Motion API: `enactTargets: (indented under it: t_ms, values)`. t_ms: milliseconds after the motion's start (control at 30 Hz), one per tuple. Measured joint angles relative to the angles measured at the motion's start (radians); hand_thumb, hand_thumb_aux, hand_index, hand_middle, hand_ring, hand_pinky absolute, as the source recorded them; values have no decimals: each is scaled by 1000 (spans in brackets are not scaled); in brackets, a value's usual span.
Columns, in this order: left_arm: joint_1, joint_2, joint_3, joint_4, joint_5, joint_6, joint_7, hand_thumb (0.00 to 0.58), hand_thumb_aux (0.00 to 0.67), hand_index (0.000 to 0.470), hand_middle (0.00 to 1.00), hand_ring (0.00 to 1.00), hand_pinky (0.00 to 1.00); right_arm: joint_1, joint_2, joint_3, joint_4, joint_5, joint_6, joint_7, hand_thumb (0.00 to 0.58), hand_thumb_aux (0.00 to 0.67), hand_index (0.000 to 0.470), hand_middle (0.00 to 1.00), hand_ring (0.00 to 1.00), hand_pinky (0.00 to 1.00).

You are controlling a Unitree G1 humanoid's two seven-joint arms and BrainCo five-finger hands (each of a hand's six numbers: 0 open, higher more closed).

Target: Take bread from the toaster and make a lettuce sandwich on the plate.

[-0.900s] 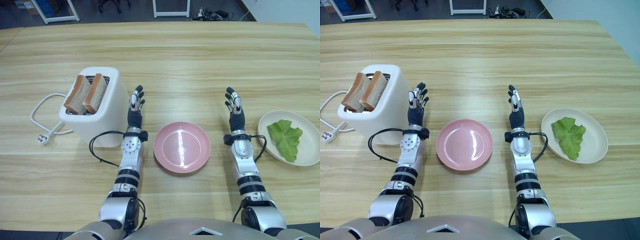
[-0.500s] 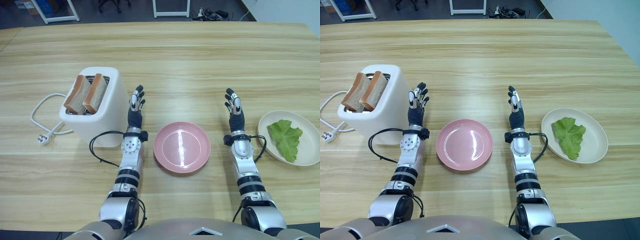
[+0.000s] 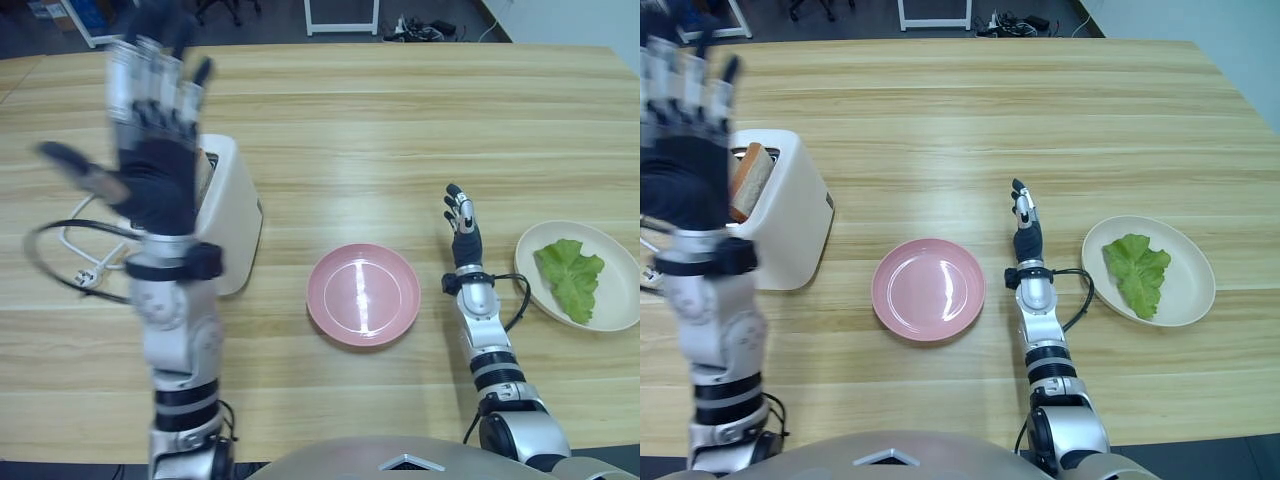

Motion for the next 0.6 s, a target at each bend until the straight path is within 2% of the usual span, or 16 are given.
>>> enactTargets:
  t_ms: [67,100,167,367,500,600]
  values:
    - [1,65,98,-5,167,31,51,0,0,0,0,0,0,-3,6,8,14,-4,0,-3,0,0,0,0,0,0]
    - [9,102,120,43,281,57,71,0,0,0,0,0,0,-6,6,12,19,-5,0,-7,0,0,0,0,0,0]
    - [20,114,114,170,353,81,79,0,0,0,0,0,0,-8,4,11,22,-5,0,-13,0,0,0,0,0,0]
    - [40,201,32,541,739,138,218,0,0,0,0,0,0,-9,3,12,23,-5,-2,-17,0,0,0,0,0,0]
    - [40,239,-65,666,943,216,289,0,0,0,0,0,0,-9,-5,12,20,-5,-2,-16,0,0,0,0,0,0]
    - [43,249,-84,680,1003,268,309,0,0,0,0,0,0,-9,-7,12,16,-5,-1,-12,0,0,0,0,0,0]
